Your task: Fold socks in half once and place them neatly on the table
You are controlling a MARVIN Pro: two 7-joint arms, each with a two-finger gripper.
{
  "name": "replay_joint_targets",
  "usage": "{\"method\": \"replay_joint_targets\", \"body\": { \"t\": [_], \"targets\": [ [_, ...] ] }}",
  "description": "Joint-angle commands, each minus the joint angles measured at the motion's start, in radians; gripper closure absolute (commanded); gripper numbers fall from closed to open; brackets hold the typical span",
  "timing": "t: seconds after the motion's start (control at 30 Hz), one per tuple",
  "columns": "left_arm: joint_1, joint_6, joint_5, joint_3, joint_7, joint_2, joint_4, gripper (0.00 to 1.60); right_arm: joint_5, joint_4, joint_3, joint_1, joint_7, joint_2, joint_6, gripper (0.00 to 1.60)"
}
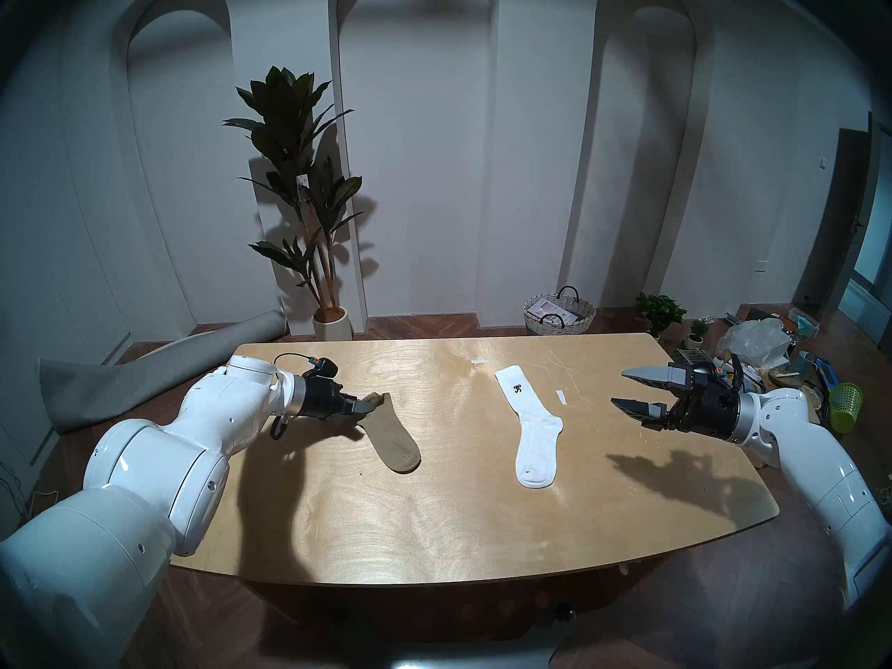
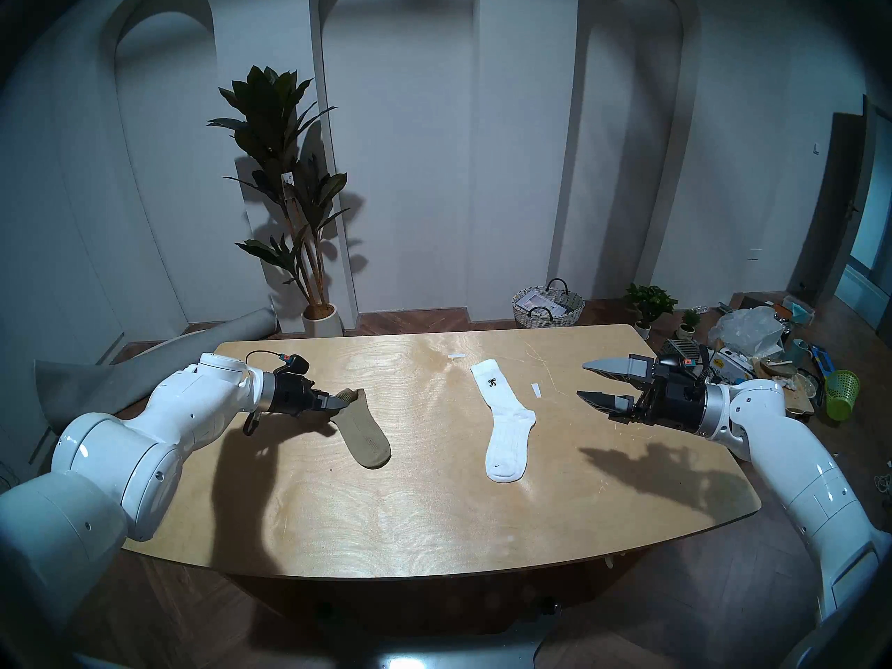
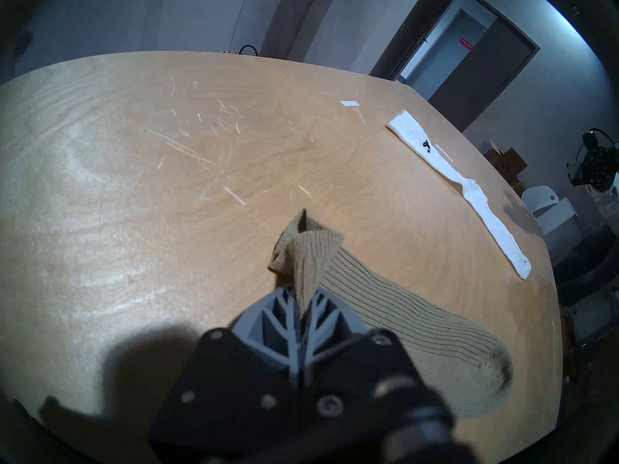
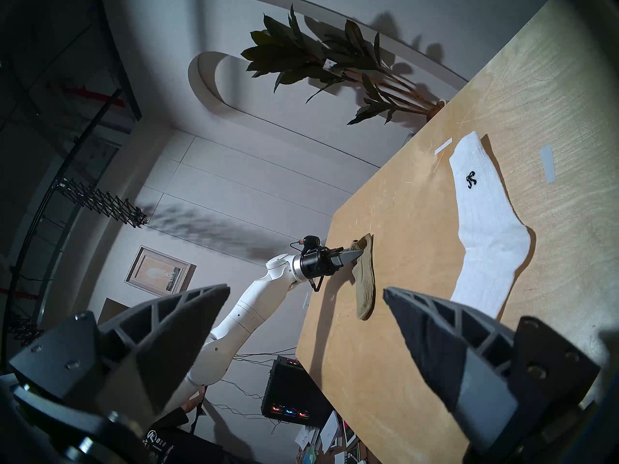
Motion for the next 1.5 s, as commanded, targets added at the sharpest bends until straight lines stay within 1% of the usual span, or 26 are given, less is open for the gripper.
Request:
{"method": "replay_joint_targets", "body": {
  "t": [0.0, 0.4, 0.67, 0.87, 1.13, 1.17, 1.2, 1.27, 1.4, 1.47],
  "targets": [
    [-0.074, -0.012, 0.003, -0.002, 0.008, -0.007, 0.002, 1.6, 0.02, -0.009, 0.002, 0.006, 0.074, 0.01, -0.001, 0.0],
    [-0.135, -0.026, 0.023, -0.009, 0.048, -0.022, 0.014, 1.6, 0.031, -0.006, -0.008, 0.006, 0.069, 0.014, -0.001, 0.0],
    [-0.149, -0.053, 0.031, -0.009, 0.073, -0.03, 0.022, 1.6, 0.037, -0.001, -0.019, 0.018, 0.074, 0.013, -0.001, 0.0],
    [-0.151, -0.083, 0.036, -0.006, 0.051, -0.031, 0.022, 1.6, 0.037, 0.007, -0.042, 0.038, 0.084, 0.006, -0.001, 0.0],
    [-0.142, -0.149, 0.046, 0.002, 0.003, -0.032, 0.012, 1.6, 0.032, 0.03, -0.092, 0.084, 0.104, -0.002, -0.001, 0.0],
    [-0.142, -0.156, 0.046, 0.0, -0.001, -0.033, 0.012, 1.6, 0.031, 0.035, -0.101, 0.092, 0.111, -0.003, -0.001, 0.0],
    [-0.139, -0.168, 0.039, -0.007, 0.002, -0.033, 0.01, 1.6, 0.037, 0.033, -0.103, 0.097, 0.092, -0.006, -0.001, 0.0],
    [-0.14, -0.177, 0.028, -0.021, 0.01, -0.033, 0.012, 1.6, 0.033, 0.042, -0.119, 0.111, 0.103, -0.007, -0.001, 0.0],
    [-0.14, -0.199, 0.019, -0.033, -0.017, -0.022, 0.005, 1.6, 0.035, 0.056, -0.143, 0.131, 0.108, -0.007, -0.001, 0.0],
    [-0.139, -0.198, 0.018, -0.034, -0.029, -0.019, 0.003, 1.6, 0.034, 0.061, -0.151, 0.138, 0.113, -0.007, -0.001, 0.0]
  ]
}}
